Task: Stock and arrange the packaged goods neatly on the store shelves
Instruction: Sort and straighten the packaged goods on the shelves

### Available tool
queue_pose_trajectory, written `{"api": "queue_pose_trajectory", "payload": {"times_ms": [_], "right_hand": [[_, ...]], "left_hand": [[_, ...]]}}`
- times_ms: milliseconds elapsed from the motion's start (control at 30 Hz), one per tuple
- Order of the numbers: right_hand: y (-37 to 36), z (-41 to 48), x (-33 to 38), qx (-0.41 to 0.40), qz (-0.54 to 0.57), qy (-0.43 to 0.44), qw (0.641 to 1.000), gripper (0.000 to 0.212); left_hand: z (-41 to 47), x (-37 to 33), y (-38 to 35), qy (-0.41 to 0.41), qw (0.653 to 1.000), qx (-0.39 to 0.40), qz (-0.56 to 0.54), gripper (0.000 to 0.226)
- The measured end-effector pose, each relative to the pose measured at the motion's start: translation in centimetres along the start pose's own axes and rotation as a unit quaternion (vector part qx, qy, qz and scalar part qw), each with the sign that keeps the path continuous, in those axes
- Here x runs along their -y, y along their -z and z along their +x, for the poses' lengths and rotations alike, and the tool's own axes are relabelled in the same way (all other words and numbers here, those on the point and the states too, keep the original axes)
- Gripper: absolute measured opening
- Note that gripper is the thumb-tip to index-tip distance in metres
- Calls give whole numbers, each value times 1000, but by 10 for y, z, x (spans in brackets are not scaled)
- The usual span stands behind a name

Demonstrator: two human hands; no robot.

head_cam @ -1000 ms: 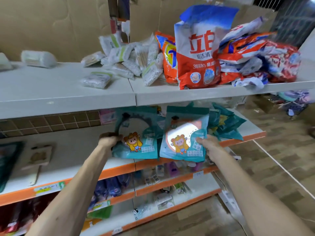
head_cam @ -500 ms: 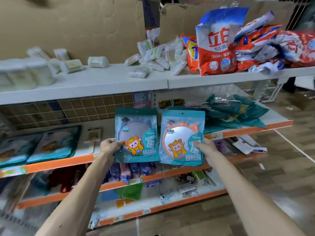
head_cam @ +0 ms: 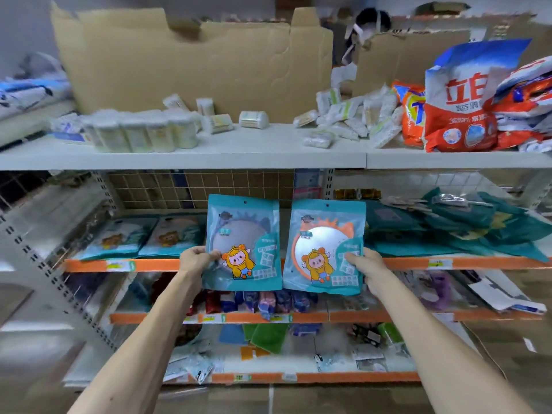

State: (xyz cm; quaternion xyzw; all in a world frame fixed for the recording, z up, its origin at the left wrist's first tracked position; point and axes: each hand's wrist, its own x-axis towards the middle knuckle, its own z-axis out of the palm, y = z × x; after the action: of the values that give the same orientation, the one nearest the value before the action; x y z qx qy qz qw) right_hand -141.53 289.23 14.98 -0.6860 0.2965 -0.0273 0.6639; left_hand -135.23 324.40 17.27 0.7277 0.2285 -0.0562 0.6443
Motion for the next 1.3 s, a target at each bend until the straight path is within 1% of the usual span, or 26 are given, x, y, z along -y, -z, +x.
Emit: {"api": "queue_pose_trajectory", "payload": {"times_ms": [100,233,467,600,700,767,833,933,1000,1067,1200,1300], "right_hand": [[-39,7,8,21,-12,6,1000,14],[-101,15,17,59,-25,5,998,16],[-229,29,31,104,-55,-12,993,11],[-299,38,37,109,-63,-28,992,9],[-356,46,39,105,-62,-41,992,6],[-392,53,38,93,-63,-45,993,7],[-423,62,35,78,-61,-57,993,13],[-458,76,29,55,-50,-99,992,23],[-474,82,26,49,-34,-130,990,22],[-486,87,24,46,-30,-143,988,12],[-500,93,25,59,-38,-133,989,5],[-506,95,27,61,-36,-122,990,10]], "left_hand": [[12,-3,35,-4,1000,-25,-13,7],[37,-6,87,-6,998,-53,-19,8],[109,-8,176,12,994,-89,-57,8],[155,-8,219,6,992,-106,-67,21],[199,-12,249,6,990,-124,-69,26],[231,-13,266,-3,990,-136,-45,26],[262,-13,277,-10,989,-146,-12,25],[300,-18,284,-15,985,-165,48,31],[322,-21,288,-8,981,-169,99,36],[342,-21,293,3,979,-159,127,35],[369,-16,297,18,980,-117,160,30],[384,-12,295,17,983,-76,164,30]]}}
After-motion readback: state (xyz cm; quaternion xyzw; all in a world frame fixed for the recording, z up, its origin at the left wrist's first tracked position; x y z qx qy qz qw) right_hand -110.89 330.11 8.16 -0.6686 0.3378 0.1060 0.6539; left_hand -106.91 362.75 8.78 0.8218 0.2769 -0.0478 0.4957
